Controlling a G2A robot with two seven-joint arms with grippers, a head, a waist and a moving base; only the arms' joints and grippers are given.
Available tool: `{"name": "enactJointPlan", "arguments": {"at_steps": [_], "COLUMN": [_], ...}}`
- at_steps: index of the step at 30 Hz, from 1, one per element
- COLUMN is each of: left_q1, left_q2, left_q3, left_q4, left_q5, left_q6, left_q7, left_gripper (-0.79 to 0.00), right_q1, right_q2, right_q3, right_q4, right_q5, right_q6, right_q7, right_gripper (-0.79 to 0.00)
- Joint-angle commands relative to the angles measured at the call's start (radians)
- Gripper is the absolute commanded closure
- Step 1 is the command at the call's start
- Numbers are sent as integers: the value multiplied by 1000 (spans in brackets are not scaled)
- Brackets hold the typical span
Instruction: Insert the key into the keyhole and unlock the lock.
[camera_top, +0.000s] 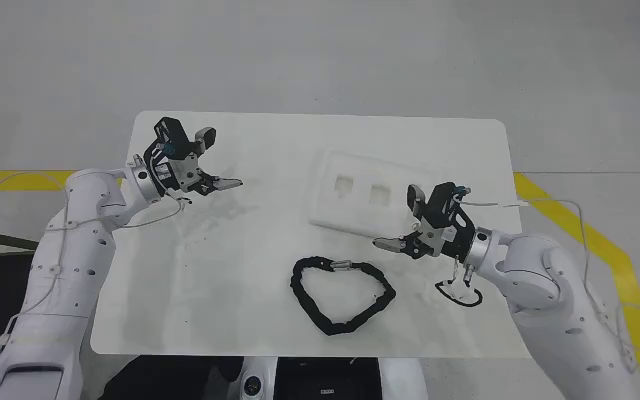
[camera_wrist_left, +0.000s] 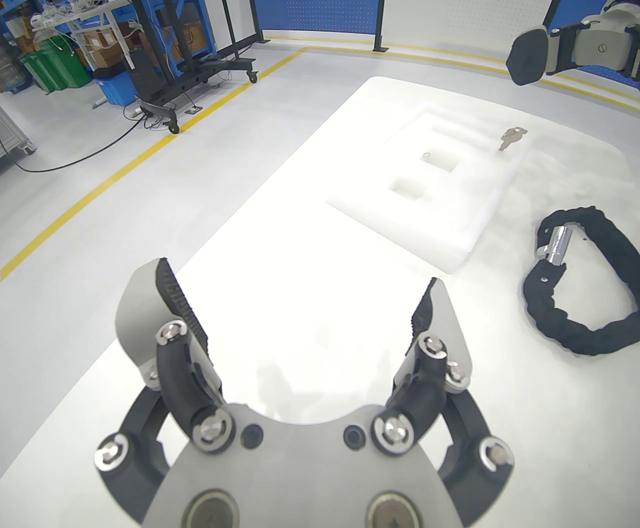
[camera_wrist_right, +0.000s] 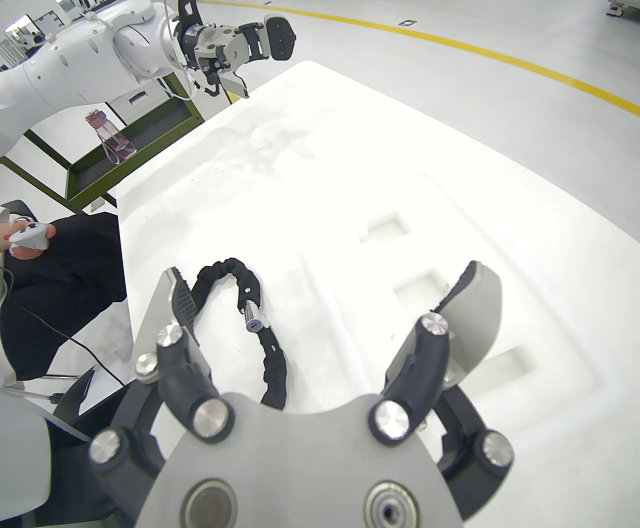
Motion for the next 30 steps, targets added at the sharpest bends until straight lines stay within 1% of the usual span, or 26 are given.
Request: {"name": "enactJointPlan", "arguments": {"at_steps": [1,15,18,21,25,30], "left_q1": [0,0,0,0,0,0], "left_q2": [0,0,0,0,0,0], "left_q3": [0,0,0,0,0,0], "left_q4": [0,0,0,0,0,0], "left_q5": [0,0,0,0,0,0], "left_q6": [0,0,0,0,0,0], "left_q7": [0,0,0,0,0,0], "left_gripper": [-784,-785,-785,-785,-785,-785], "right_q1": [0,-2,-19,-34,-47,-45], "right_q2": [0,0,1,3,8,13], "right_q3": [0,1,6,18,40,58], "right_q4": [0,1,-26,-63,-121,-149], "right_q5": [0,-2,-13,17,75,188], "right_q6": [0,7,77,149,265,375], "right_q7": [0,0,28,97,230,382], "right_gripper": [-784,-785,-785,-785,-785,-785]}}
